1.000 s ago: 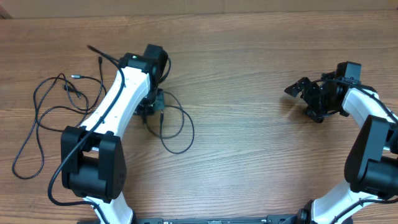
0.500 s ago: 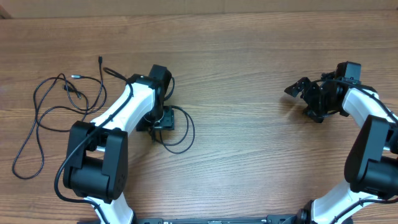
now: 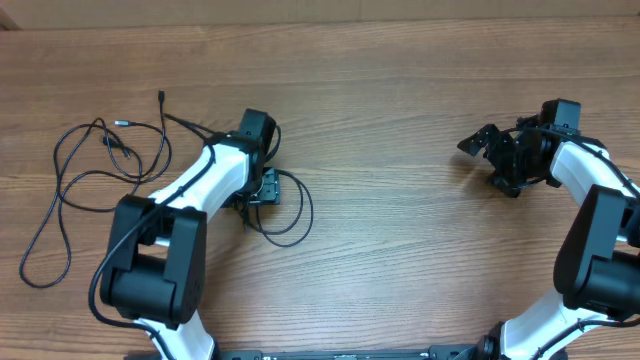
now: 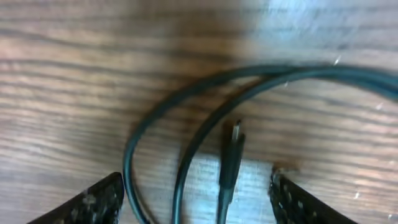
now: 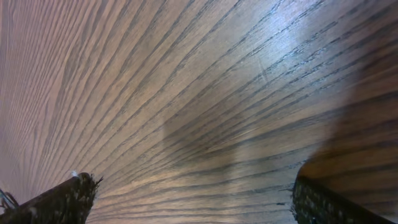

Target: Untangle cables

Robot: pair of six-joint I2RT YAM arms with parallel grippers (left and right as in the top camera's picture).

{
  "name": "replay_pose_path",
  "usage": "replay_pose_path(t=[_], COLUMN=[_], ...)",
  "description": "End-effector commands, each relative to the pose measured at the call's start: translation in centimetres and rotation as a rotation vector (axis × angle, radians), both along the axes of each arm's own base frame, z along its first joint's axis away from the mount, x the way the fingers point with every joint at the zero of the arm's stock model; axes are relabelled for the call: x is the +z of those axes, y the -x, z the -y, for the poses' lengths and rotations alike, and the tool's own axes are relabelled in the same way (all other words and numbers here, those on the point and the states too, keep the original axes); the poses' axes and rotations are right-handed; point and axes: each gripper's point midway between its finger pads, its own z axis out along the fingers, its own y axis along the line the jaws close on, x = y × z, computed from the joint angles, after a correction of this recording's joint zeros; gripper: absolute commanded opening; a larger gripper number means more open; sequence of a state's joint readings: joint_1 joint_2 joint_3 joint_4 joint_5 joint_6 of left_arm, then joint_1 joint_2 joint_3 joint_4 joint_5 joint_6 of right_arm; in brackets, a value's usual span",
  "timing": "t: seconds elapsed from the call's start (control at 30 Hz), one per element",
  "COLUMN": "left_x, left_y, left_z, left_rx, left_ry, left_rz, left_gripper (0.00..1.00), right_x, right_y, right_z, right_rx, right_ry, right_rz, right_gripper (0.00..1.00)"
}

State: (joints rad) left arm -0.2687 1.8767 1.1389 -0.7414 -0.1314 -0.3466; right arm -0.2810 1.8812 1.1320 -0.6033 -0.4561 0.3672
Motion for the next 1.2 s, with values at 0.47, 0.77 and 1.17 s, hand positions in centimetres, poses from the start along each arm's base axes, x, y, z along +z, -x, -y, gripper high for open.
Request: replay_pose_path(t=[0.47, 0.77, 1.17], left_x=[-2.3, 0.8, -0.7], left_y=[1.6, 0.1, 2.5], left_z=[2.1, 1.9, -1.0], left_rx=[-0.266, -0.2, -0.113], left_ry=[0.095, 0.07, -0.066], left_rz=[-0.029, -0.039, -0.096], left_gripper=[0.04, 0.31, 0.69], right_x=[-0.8, -0.8, -0.8], right_y=[0.5, 0.5, 0.5], right_z=[0.1, 0.1, 0.1], right_rx=[-0.008, -0.008, -0.008], right_ry=[0.002, 0.002, 0.002], right_rz=[-0.025, -0.025, -0.025], right_gripper=[1.0, 1.0, 1.0])
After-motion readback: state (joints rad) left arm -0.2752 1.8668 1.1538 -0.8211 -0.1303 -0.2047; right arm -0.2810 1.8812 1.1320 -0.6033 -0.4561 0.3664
